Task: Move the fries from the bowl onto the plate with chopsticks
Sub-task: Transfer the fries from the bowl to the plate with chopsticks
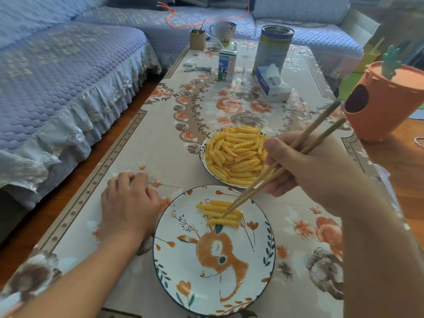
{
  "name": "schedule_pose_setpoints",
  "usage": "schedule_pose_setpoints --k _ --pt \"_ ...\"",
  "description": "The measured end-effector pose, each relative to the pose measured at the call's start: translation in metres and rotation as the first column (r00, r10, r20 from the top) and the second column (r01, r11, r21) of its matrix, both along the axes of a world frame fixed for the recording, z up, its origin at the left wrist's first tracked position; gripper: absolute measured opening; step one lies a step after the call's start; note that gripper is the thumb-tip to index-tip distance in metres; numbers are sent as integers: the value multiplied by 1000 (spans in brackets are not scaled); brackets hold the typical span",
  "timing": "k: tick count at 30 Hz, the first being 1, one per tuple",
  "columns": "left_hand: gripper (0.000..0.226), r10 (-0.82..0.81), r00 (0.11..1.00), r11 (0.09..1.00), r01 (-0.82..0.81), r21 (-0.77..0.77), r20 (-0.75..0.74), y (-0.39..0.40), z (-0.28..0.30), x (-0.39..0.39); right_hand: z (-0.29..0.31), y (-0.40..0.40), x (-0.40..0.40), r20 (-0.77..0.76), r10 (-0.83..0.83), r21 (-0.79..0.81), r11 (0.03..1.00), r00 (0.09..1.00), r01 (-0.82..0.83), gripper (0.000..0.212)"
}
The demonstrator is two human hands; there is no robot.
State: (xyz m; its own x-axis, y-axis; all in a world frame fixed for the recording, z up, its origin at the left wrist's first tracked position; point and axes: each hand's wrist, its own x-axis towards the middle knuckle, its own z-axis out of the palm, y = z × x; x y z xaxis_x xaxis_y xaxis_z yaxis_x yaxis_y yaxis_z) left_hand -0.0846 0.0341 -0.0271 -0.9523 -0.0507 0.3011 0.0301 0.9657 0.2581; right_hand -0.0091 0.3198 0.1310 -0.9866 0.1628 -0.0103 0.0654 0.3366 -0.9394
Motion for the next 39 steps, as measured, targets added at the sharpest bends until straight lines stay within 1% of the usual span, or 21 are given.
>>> schedule_pose_setpoints --k 4,6,8,10,14,17,23,27,29,31,32,35,37,39 --pt "30 -1 1000 1000 1 -3 7 -1 0 0 1 18 -1 -124 -126 -27 992 984 124 33" --pt "30 -2 1000 1000 2 -3 8 -1 0 0 -2 26 -3 -205 -205 -13 978 957 207 34" --pt "30 -1 1000 1000 1 -3 10 -1 0 1 -6 32 -5 -256 -252 2 965 933 261 36" --pt "30 -4 1000 1000 4 -9 9 -1 0 1 -10 35 -6 -272 -262 5 962 926 274 36" --pt "28 1 1000 1000 -1 4 -7 -1 -2 -1 -21 35 -11 -282 -249 62 959 926 277 31" --pt "28 -2 1000 1000 2 -5 -15 -1 -3 -1 -24 32 -13 -288 -237 59 963 928 264 31" --pt "29 -2 1000 1000 2 -6 -31 -1 -4 -2 -23 34 -12 -224 -191 52 977 956 207 40" --pt "29 4 1000 1000 -4 -3 -20 -1 -3 -2 -15 35 -7 -235 -219 -15 975 947 222 45" --pt "29 3 1000 1000 -3 0 -23 0 -3 -2 -6 33 -2 -220 -206 -55 979 953 199 47" --pt "31 3 1000 1000 -3 1 -19 0 -3 -2 3 27 4 -149 -117 -84 991 982 105 51" --pt "31 3 1000 1000 -3 2 -16 0 -3 -2 6 22 6 -86 -50 -83 996 995 43 52" --pt "31 3 1000 1000 -3 -3 -18 -1 -4 -3 7 6 10 112 118 -42 993 987 -114 55" --pt "32 2 1000 1000 -2 -4 -15 -1 -5 -2 6 -3 8 154 145 -30 989 977 -142 57" --pt "31 3 1000 1000 -3 -3 -16 -1 -5 -2 6 -8 6 150 131 -18 991 980 -130 56"
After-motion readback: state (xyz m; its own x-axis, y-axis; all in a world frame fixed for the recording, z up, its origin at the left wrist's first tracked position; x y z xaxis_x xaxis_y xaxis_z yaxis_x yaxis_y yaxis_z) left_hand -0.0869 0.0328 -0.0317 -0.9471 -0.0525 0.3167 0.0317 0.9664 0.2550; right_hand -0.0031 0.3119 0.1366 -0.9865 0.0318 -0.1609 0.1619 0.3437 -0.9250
